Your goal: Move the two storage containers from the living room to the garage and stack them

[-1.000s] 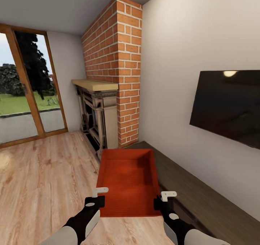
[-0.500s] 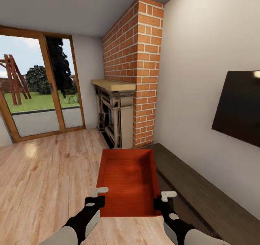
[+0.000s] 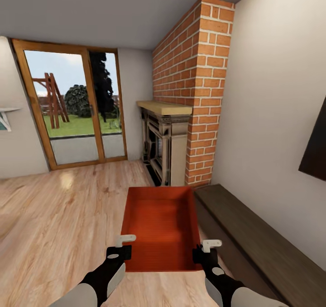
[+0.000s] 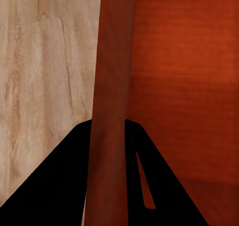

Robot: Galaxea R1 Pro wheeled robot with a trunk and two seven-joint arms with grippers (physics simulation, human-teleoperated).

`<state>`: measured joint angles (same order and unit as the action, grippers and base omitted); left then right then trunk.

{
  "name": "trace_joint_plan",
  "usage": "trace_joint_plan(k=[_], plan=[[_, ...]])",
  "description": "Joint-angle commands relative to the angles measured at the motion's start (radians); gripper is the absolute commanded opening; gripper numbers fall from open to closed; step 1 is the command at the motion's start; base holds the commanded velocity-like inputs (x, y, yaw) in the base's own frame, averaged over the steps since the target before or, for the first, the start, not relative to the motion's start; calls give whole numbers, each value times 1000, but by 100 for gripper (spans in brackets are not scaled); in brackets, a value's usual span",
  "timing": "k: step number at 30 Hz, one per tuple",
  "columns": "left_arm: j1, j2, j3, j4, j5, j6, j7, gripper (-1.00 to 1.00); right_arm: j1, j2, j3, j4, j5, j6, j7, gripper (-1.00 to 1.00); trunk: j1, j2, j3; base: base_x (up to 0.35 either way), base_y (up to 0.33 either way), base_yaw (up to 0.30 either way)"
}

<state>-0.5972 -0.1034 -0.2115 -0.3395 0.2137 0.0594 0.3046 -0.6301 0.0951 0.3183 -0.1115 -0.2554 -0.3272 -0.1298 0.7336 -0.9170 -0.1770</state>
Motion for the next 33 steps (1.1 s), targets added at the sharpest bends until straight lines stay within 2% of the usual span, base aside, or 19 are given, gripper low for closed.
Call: trace_joint_plan(k=[1,33], plan=[[-1,1,39,-1,7,7,14,-100,0,0,-8,-4,5,-3,2,-100,0,-1,-1,0,0,300],[-1,1,38,-1,7,7,14,-100,0,0,-8,-4,5,-2,2,-100,0,-1,19,0,0,300]])
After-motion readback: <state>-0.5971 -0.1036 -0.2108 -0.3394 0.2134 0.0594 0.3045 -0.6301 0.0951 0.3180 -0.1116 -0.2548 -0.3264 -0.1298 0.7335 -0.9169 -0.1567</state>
